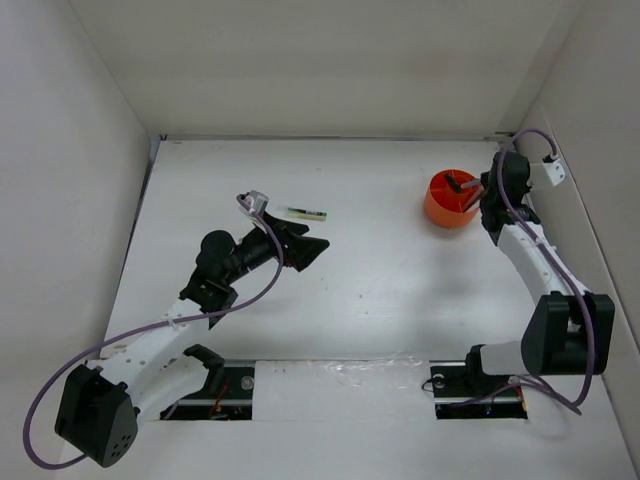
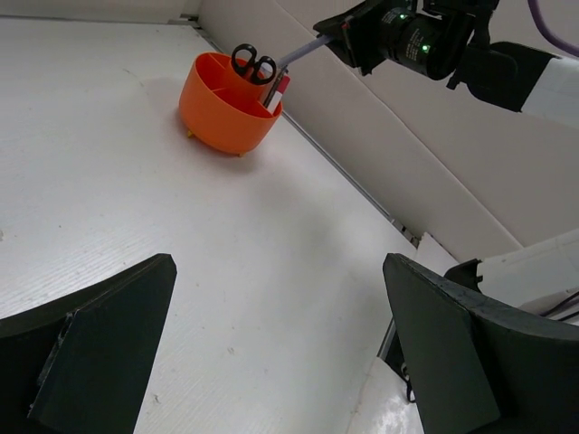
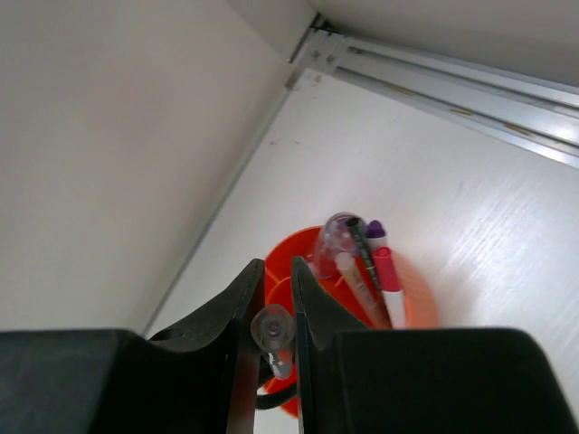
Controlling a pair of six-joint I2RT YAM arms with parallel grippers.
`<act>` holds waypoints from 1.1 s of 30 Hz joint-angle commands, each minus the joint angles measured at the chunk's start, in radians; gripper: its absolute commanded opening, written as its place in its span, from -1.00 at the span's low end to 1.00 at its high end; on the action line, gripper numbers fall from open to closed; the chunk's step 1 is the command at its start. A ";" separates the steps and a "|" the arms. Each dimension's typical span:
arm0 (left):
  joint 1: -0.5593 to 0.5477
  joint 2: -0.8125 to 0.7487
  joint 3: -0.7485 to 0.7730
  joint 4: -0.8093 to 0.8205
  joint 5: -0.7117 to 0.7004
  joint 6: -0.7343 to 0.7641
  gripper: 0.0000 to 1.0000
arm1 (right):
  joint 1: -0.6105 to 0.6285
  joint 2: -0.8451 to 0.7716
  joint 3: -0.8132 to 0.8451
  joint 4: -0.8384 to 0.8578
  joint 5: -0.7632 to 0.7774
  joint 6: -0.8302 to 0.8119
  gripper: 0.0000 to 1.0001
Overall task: Sort the stationery into containers
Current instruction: Place the pen in the storage box.
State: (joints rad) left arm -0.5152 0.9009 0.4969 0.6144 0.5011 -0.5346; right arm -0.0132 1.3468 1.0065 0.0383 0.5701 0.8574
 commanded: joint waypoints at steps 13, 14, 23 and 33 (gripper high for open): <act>-0.002 -0.002 -0.008 0.030 -0.001 0.013 0.99 | -0.011 0.167 0.086 -0.052 0.126 -0.034 -0.98; -0.002 -0.002 -0.008 0.030 -0.001 0.013 0.99 | -0.020 0.167 0.095 -0.063 0.137 -0.034 -0.98; -0.002 0.016 -0.008 0.039 -0.001 0.013 0.99 | -0.030 0.255 0.178 -0.106 0.201 -0.024 -0.98; -0.002 0.016 -0.008 0.030 -0.001 0.022 0.99 | -0.030 0.350 0.202 -0.135 0.221 -0.004 -0.97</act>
State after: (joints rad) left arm -0.5152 0.9226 0.4969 0.6083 0.4957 -0.5301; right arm -0.0380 1.6787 1.1732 -0.0727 0.7570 0.8452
